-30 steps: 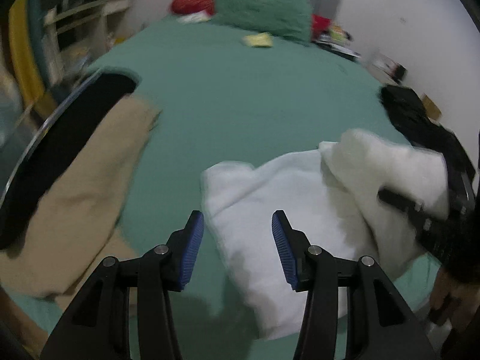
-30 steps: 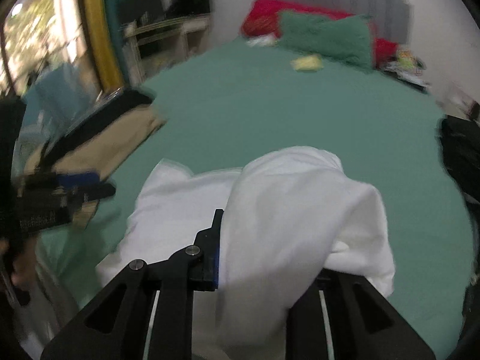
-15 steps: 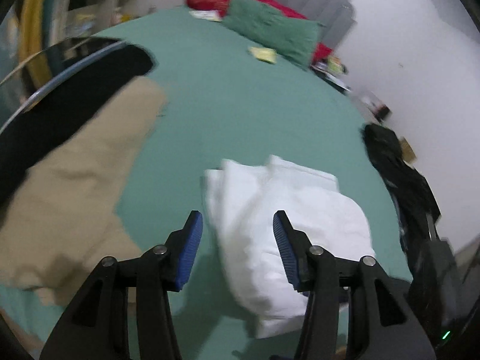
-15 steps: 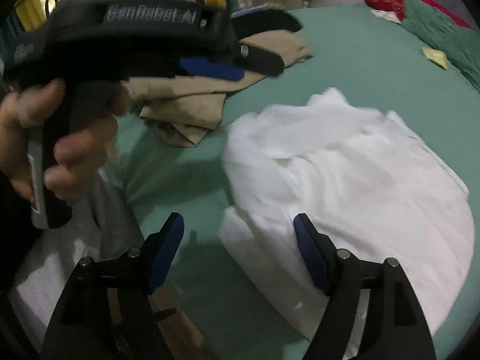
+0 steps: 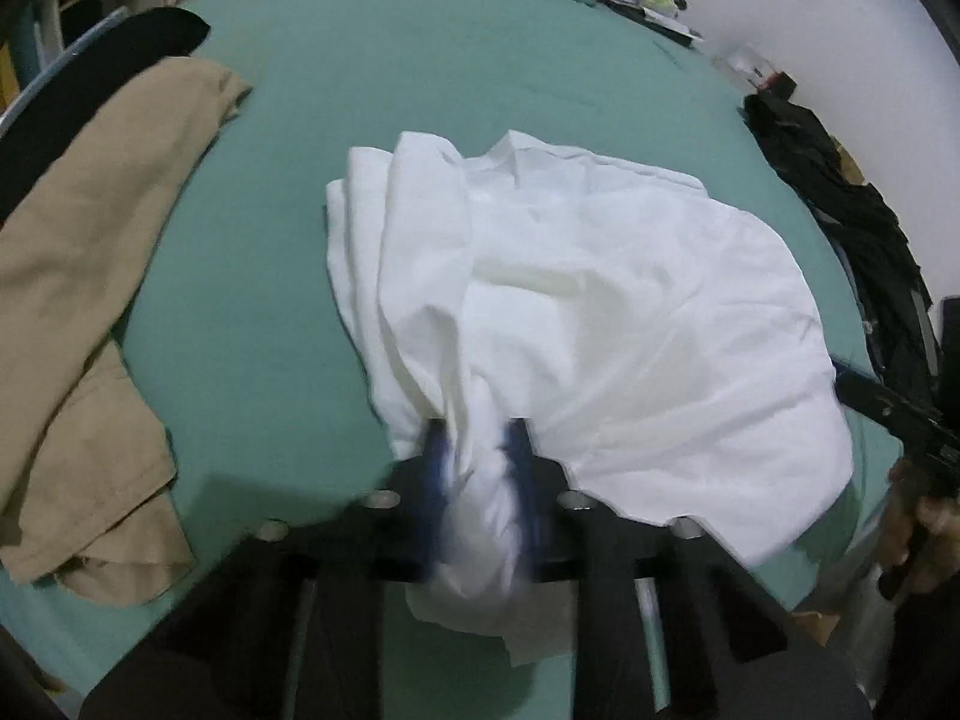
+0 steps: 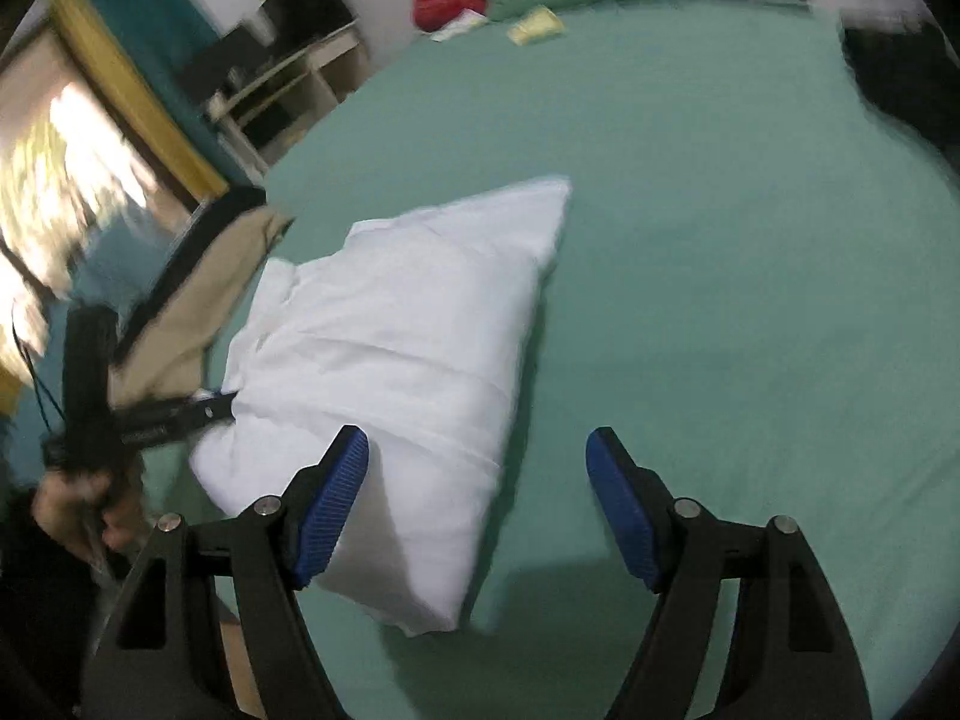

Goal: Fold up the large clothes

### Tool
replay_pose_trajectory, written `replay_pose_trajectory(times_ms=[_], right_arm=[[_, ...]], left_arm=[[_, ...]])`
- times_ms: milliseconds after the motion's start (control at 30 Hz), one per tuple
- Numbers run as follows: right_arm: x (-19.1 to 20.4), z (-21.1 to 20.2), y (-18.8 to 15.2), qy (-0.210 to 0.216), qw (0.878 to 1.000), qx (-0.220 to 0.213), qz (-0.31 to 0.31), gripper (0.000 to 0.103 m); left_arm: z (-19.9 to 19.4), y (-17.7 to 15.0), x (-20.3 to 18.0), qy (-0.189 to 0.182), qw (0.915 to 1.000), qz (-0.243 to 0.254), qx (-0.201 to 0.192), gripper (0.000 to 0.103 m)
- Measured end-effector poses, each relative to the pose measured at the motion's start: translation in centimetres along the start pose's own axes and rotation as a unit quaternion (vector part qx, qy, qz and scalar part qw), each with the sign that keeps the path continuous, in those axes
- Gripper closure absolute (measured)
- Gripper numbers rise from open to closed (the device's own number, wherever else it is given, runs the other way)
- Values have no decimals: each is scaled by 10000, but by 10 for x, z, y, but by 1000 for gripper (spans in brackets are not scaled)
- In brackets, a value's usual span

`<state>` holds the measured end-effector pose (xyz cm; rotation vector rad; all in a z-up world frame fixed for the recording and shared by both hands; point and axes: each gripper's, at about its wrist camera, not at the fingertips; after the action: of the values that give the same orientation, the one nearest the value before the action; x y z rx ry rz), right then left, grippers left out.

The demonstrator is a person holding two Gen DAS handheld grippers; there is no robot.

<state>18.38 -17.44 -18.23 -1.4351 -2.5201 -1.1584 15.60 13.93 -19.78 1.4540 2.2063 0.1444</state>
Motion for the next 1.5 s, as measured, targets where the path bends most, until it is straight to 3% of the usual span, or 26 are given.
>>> replay_pose_trajectory(times_ms=[67, 133, 200, 267, 367, 533, 600, 667, 800, 867, 1033, 1133, 1200, 1267, 1333, 1500], right_arm=[[-17, 19, -14, 827, 9946, -90, 621, 28], [-18, 31, -20, 1123, 9894, -237, 895, 28], [-8, 40, -17, 1464, 9852, -242, 859, 58], [-2, 44, -15, 1455, 9861, -150, 784, 76], [15, 26, -9, 1005, 9945, -126, 247, 81], [27, -9, 5, 218, 9991, -3, -351, 82], [21, -24, -1, -39, 9988, 130, -467, 82], [6, -35, -14, -239, 9980, 296, -512, 81], [-18, -33, -40, -143, 9989, 436, -80, 69], [-22, -36, -41, -87, 9995, 296, 71, 59], [-21, -60, -26, -158, 9997, -173, -79, 53], [-27, -61, -19, -14, 9991, -413, 87, 49], [-32, -50, -17, -19, 9994, -297, 174, 49], [-35, -33, -18, -77, 9998, -81, 176, 49], [-37, -22, -20, -136, 9997, 99, 148, 49], [-27, -4, -20, -423, 9989, 179, 22, 47]], left_arm=[[-4, -3, 1, 39, 9999, -28, -88, 90], [-7, -8, 3, 109, 9998, -83, -151, 92], [-15, -13, 5, 105, 9996, -179, -198, 92], [-18, -16, 9, 130, 9991, -308, -246, 93], [-24, -22, 7, -55, 9991, -358, -223, 93], [-31, -38, -12, -634, 9974, -314, 141, 91], [-33, -45, -22, -801, 9962, -254, 220, 81], [-36, -48, -27, -813, 9962, -255, 162, 60], [-39, -39, -27, -781, 9960, -431, -51, 48], [-38, -33, -24, -745, 9953, -588, -180, 41], [-17, -27, -16, -699, 9928, -967, -73, 35], [-1, -30, -23, -921, 9898, -1073, 164, 29], [1, -30, -31, -1109, 9891, -950, 206, 26], [7, -30, -37, -1623, 9798, -1082, 451, 26], [13, -31, -40, -1898, 9730, -1175, 587, 24], [26, -36, -78, -2202, 9677, -795, 939, 21]])
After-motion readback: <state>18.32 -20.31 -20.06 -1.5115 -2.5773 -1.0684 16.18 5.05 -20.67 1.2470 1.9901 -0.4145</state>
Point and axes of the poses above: each gripper's, at about its wrist camera, not at the fingertips, and z roughly the way its jaws point, x to its left, y to its top, and after that the axes turned 14 degrees about -z, right-handed
